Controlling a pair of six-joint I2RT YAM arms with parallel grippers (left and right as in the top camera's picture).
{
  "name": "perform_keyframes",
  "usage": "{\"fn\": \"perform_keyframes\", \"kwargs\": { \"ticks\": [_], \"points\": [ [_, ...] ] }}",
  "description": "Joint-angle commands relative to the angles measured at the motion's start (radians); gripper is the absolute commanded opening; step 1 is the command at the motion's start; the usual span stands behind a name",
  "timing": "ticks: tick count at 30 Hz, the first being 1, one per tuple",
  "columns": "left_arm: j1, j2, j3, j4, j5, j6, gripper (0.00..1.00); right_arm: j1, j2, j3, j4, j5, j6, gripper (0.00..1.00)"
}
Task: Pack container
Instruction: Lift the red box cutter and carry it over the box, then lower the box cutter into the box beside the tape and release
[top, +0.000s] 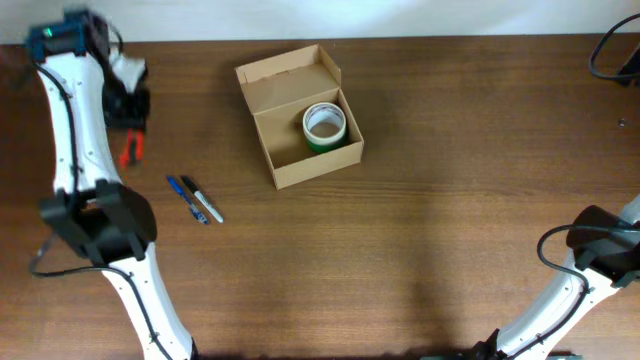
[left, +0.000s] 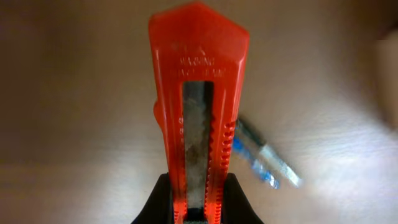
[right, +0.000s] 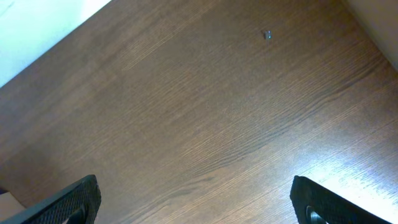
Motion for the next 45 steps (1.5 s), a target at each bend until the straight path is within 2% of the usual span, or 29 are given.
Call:
{"fn": "perform_keyframes", "kwargs": {
  "ticks": [1,5,11,17,26,35,45],
  "points": [
    [-0.092,-0.035,0.233,-0.01,0.081,0.069,0.02,0.005,-0.01,0.004,-0.006,-0.005,0.008,0.99],
    [-0.224,-0.055,0.333,-0.01,0.094,0.2,0.02,0.005,-0.01,0.004,-0.006,-0.005,0.008,0.99],
    [-0.526,-0.057,0.317,-0.01,0.112,0.439,0.02,0.005,-0.01,0.004,-0.006,-0.005,0.008,0.99],
    [-0.695,-0.055,0.23,0.014,0.092,0.491,0.01,0.005,-0.01,0.004,-0.006,-0.005,0.008,0.99],
    [-0.731,-0.055,-0.035,0.053,0.044,0.522,0.02,0.005,-0.01,0.004,-0.006,-0.005,0.008,0.99],
    [-0.731,-0.053,-0.216,0.237,-0.022,0.492,0.02,0.005,-0.01,0.004,-0.006,-0.005,0.008,0.99],
    [-0.695,-0.033,-0.235,0.264,-0.023,0.46,0.02,0.005,-0.01,0.004,-0.006,-0.006,0.008,0.99]
  ]
}}
